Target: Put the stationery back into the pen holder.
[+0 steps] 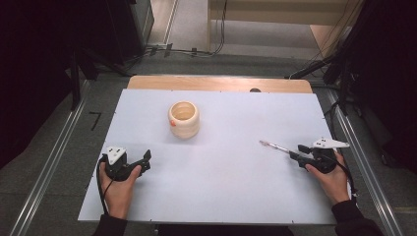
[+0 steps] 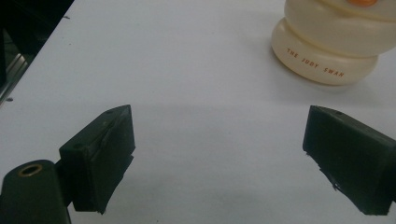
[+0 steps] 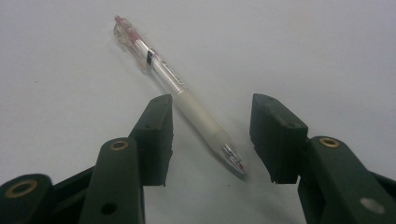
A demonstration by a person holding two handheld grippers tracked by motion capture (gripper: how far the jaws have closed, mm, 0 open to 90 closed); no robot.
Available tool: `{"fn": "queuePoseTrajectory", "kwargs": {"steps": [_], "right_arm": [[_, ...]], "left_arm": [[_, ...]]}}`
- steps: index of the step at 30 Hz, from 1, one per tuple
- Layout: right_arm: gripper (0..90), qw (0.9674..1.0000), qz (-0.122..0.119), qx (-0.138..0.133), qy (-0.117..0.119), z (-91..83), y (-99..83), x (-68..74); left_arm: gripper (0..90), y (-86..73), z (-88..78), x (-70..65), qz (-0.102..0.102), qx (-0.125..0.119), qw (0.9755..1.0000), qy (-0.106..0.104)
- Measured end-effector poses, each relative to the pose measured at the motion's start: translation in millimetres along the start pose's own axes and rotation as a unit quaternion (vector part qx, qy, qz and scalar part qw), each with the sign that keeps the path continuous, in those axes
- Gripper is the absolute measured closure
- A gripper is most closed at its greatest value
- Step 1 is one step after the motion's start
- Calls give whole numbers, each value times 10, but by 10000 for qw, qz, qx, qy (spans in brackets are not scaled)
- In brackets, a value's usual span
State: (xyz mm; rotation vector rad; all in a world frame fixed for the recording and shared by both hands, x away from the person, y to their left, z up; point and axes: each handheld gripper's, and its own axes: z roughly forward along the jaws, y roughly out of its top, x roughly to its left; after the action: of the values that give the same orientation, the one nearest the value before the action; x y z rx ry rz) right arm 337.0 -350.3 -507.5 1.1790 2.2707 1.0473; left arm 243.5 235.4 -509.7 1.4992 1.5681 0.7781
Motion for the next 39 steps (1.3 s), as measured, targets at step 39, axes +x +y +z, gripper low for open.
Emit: {"fn": "queuePoseTrajectory", "kwargs": {"steps": [39], "right_arm": [[774,9995,-148,286,-66,42,52,27]], "left_arm": [[97,-2,0,0,4,0,10000,-3]]}}
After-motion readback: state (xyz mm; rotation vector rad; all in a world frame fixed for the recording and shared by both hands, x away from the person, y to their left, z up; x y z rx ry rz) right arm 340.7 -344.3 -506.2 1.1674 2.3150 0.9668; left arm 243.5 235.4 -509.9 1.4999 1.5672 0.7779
